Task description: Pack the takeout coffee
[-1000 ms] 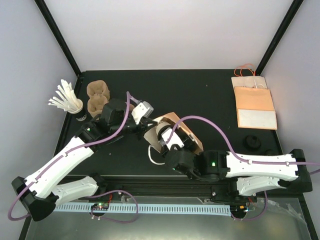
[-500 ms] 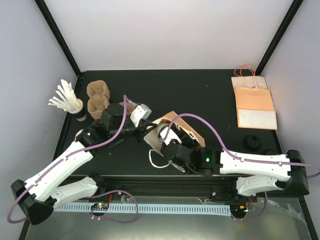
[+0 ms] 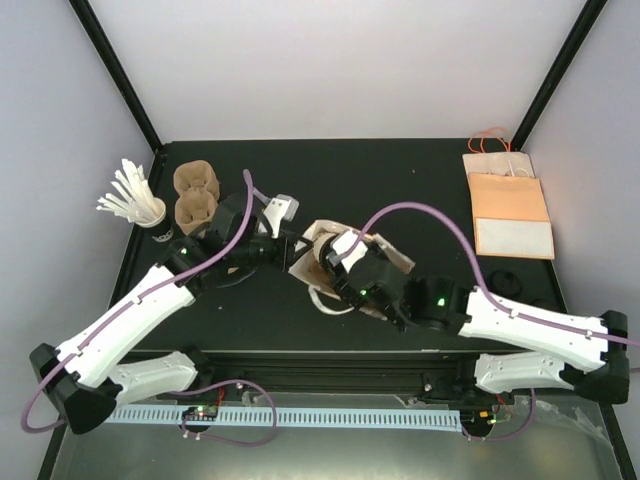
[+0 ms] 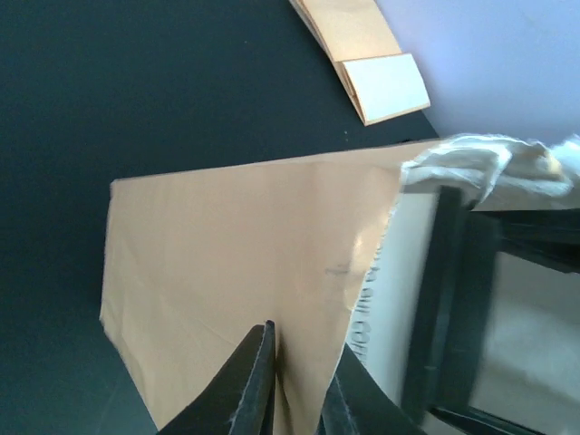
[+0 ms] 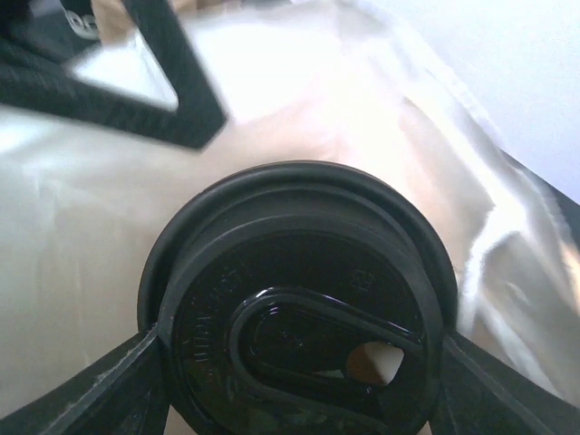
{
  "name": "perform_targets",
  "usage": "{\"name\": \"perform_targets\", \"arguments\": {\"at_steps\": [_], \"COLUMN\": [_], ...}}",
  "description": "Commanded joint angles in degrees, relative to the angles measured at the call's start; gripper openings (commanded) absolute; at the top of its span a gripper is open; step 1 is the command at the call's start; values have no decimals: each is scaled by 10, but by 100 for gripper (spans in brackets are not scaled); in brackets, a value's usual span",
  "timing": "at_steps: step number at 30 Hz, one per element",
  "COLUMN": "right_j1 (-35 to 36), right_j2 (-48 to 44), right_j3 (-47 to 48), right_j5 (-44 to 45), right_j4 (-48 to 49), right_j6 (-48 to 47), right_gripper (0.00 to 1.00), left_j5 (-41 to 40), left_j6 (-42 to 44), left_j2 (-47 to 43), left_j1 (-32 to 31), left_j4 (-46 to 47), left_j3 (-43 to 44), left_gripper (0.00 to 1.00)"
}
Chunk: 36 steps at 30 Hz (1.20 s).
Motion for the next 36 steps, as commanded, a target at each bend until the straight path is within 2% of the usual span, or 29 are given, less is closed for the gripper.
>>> {"name": "perform_targets", "arguments": {"at_steps": [1,3,7,8,12,13,16,23,25,28,32,36], "right_j1": [-52,-78,-109,-113,-147,-152,-161,-173,-176,-181,-190,-192], "right_j2": [-40,-45,-24,-15,11,12,11,-10,-11,-15,-43,-73], "right_j3": [51,74,143,163,238,251,294,364,387,418,427,427], "right_j5": [-140,-197,-239,-246,-254,-254,-256,-238,-207,-146,-101,-90], "right_j4": [-20,-38,-101,-121,-191,-201,-222,-240,-259,-297,-323,-334], "right_j6": [-22,-29,-50,-54,-42,-34,-11,30,42,65,82,90], "right_gripper": [34,34,34,34,35,35,34,34,34,34,34,34], "left_j5": [14,51,141,147,102,83,36,-18,21,69,34,35], "left_j6": [-104,-136,-213,-224,-165,-137,-42,203,282,386,508,632], "left_j2": [41,52,55,54,59,61,67,113,129,151,168,198], "left_j1": [6,19,61,67,70,69,73,78,78,77,77,75], "left_j4": [-111,-125,-82,-75,-105,-117,-139,-199,-196,-176,-139,-153], "left_j3": [76,88,73,72,126,144,181,297,315,320,302,297], "left_gripper": [16,16,19,25,67,74,82,86,87,87,87,85]}}
